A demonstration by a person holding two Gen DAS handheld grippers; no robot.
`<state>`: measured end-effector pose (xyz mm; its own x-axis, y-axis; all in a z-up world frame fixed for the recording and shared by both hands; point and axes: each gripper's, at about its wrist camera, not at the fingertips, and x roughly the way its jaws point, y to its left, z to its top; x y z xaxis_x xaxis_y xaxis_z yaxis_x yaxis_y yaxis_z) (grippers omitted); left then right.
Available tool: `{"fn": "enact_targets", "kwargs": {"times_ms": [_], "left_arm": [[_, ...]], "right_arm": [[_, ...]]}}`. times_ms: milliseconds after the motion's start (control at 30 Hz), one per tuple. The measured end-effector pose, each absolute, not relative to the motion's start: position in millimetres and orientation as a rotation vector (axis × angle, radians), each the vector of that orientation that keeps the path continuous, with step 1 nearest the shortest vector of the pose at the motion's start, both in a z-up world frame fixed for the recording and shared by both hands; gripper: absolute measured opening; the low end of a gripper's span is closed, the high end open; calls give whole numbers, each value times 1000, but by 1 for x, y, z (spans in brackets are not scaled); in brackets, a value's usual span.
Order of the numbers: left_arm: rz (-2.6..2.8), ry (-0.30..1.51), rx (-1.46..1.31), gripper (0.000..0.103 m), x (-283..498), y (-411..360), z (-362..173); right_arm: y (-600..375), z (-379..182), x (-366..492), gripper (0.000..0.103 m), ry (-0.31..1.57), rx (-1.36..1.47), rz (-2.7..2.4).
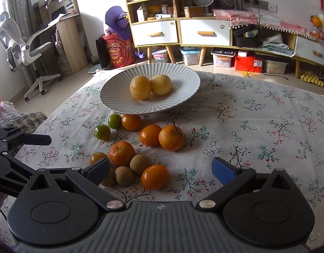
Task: Organize fruits
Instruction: 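Move both grippers back toward the mandarins beside the plate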
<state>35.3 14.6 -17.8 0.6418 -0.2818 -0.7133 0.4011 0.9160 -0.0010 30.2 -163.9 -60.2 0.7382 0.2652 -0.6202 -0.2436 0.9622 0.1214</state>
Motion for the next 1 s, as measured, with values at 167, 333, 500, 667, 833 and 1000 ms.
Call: {"fn": "enact_targets", "kwargs": {"times_ms": [167, 333, 500, 667, 833, 1000], "left_arm": [[-401, 760, 166, 92, 42, 4, -17], [-425, 759, 130, 90, 52, -4, -20], [-445, 775, 96, 80, 60, -8, -22], [-479, 793, 74, 66, 66, -13, -24], [-529, 845, 70, 45, 75, -22, -25], [-545, 889, 78, 34, 81, -28, -25]], "right_arm": [[-158, -58, 30, 101, 681, -13, 292], [-166, -53, 37, 102, 668, 25, 270], [-171, -53, 49, 101, 688, 49, 247], [-180, -59, 66, 96, 767, 136, 251], [-183, -63, 78, 89, 807, 193, 240], [-184, -63, 82, 80, 821, 194, 244]]}}
